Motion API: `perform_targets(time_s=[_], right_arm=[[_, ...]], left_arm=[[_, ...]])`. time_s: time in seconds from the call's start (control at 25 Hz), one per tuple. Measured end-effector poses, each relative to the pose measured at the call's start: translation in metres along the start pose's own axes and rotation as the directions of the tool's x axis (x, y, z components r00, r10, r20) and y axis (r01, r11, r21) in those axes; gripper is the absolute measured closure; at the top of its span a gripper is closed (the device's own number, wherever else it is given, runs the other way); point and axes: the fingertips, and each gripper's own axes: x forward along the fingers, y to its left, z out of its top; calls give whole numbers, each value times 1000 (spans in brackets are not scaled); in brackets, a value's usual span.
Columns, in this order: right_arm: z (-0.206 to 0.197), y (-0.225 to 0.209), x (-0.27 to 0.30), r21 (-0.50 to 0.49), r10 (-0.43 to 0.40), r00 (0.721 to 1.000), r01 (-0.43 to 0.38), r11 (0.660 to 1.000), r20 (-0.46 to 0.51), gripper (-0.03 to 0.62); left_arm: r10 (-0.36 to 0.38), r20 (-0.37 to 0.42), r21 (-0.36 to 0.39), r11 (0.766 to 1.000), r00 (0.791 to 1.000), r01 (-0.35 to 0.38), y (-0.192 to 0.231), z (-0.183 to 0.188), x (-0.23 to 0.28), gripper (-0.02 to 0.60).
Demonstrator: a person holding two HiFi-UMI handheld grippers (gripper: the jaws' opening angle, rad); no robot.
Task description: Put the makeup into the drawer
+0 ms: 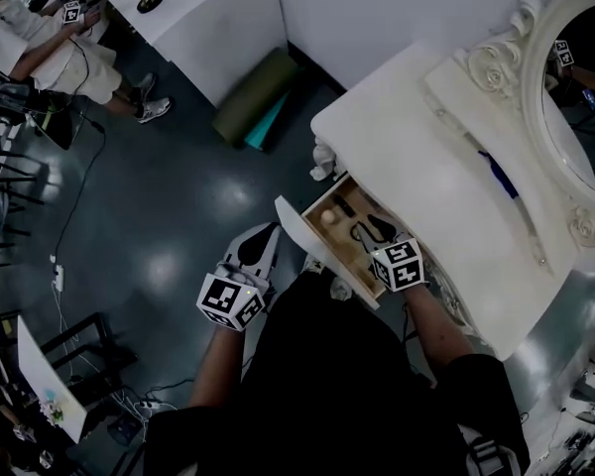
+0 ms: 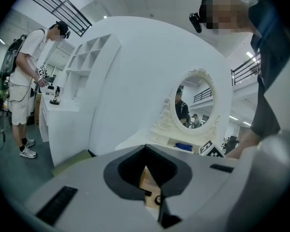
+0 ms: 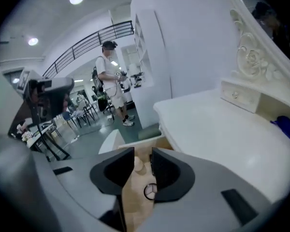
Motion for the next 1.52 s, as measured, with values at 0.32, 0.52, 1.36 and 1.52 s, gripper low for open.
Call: perform_targets(time_s=[0.32, 0.52, 1.36, 1.52], right_arm=[[63, -21, -71, 88, -118, 958, 98, 991, 261, 529], [80, -33, -114, 172, -220, 901, 165, 971, 374, 548], [36, -32, -189, 229, -251, 871, 165, 959, 423, 549], [11, -33, -207, 237, -250, 878, 162, 958, 409, 549]], left_arm=[[-70, 6, 25, 997, 997, 70, -19, 8, 15, 561], [-106, 3, 31, 994, 994, 106, -28, 10, 21, 561], [-122, -35, 103, 987, 992, 125, -79, -12, 15, 561], [-78, -78, 96, 992, 994, 86, -86, -40, 8, 561]])
